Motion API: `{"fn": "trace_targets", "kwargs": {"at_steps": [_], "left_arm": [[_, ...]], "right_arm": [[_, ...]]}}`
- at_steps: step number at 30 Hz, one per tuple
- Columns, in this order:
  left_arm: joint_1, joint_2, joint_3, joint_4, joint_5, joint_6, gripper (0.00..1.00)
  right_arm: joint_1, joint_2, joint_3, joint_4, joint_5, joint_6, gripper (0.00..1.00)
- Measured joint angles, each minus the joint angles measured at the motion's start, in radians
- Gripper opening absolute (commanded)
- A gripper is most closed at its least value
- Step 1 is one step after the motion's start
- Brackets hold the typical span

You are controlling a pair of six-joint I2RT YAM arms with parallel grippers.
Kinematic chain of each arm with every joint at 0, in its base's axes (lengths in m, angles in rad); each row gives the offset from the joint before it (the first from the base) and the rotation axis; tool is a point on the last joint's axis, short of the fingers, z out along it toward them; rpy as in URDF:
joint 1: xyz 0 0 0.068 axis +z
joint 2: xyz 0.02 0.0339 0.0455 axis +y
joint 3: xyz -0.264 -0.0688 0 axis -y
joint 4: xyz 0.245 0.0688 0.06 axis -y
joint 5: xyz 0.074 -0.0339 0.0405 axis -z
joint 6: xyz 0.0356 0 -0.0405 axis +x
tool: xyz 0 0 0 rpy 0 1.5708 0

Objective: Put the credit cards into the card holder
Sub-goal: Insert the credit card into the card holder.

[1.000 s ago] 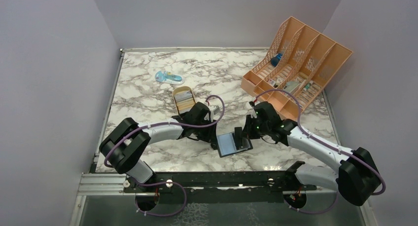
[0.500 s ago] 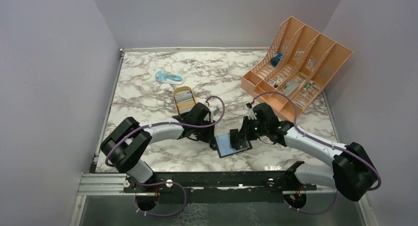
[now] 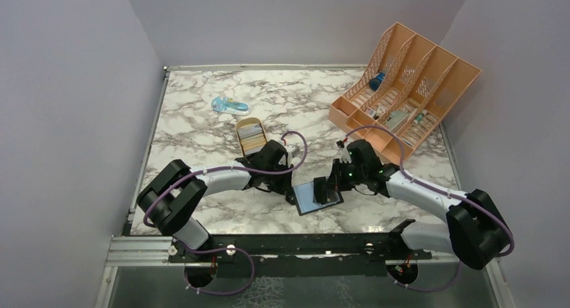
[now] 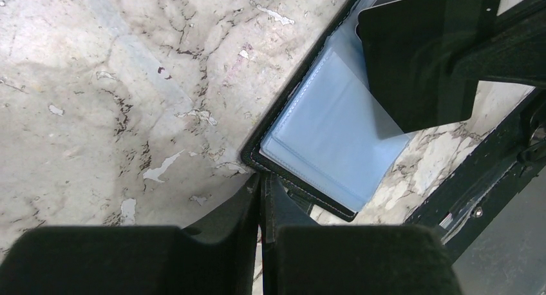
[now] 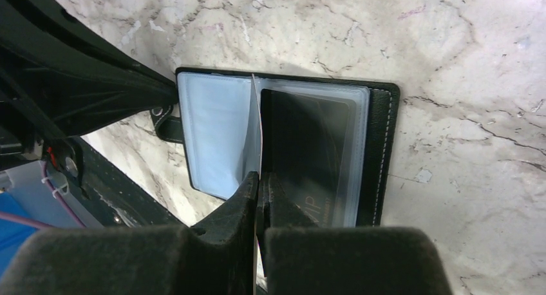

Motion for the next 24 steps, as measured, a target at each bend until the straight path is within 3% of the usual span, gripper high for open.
{"fn": "trace_targets", "kwargs": {"at_steps": [24], "left_arm": [[0.0,0.037,0.037,0.003,0.0,0.0,0.1]], "right_arm": [[-0.014,0.177,0.058,-0.035,-0.108,-0.082,0.01]]}}
